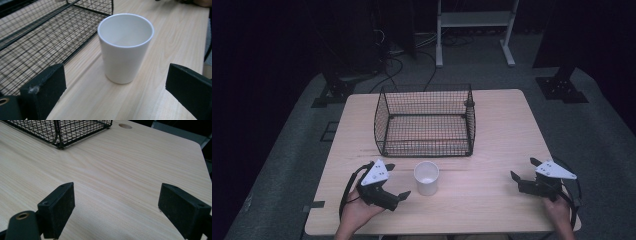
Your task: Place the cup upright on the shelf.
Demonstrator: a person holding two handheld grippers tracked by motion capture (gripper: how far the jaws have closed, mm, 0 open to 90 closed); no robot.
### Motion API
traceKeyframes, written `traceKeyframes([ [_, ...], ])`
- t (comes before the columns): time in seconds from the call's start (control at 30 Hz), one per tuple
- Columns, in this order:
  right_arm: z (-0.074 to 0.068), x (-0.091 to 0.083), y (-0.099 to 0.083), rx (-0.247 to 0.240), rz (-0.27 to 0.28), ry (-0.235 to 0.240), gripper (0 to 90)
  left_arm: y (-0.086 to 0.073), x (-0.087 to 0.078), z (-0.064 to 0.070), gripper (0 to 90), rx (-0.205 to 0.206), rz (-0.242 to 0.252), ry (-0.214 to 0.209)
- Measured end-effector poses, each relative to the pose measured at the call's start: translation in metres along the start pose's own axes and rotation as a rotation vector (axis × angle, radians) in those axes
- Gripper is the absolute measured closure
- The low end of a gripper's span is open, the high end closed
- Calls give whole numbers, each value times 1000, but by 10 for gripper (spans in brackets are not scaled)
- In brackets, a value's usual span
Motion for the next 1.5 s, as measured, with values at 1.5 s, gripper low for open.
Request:
traceKeyframes([
  [1.5, -1, 0, 0, -9, 3, 2, 131, 17, 83, -1, 96, 83, -174, -223],
])
Point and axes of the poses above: each handheld gripper's, and its own axes: x roughly forward along the jaws, y roughly out of its top, z roughly to its right, the point moved 6 cm from there along x, roughly forward along the jaws, and after that the axes turned 2 degrees about x, right-handed, at the moved point
